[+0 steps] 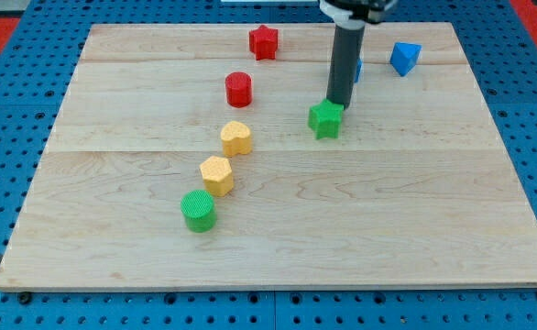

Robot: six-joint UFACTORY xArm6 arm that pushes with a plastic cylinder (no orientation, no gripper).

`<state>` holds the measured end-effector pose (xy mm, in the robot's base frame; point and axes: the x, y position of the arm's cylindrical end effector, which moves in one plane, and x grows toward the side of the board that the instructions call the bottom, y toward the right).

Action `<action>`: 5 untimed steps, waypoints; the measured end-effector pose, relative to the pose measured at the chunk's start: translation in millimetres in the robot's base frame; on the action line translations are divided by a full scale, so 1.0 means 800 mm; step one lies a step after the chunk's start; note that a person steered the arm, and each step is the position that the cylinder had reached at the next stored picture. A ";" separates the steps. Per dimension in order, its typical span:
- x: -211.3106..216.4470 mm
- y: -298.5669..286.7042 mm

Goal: Place blue cube vertically below blue triangle

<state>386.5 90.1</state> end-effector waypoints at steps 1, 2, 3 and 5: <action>-0.009 -0.008; 0.006 -0.032; 0.075 -0.030; 0.099 -0.033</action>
<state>465.8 63.5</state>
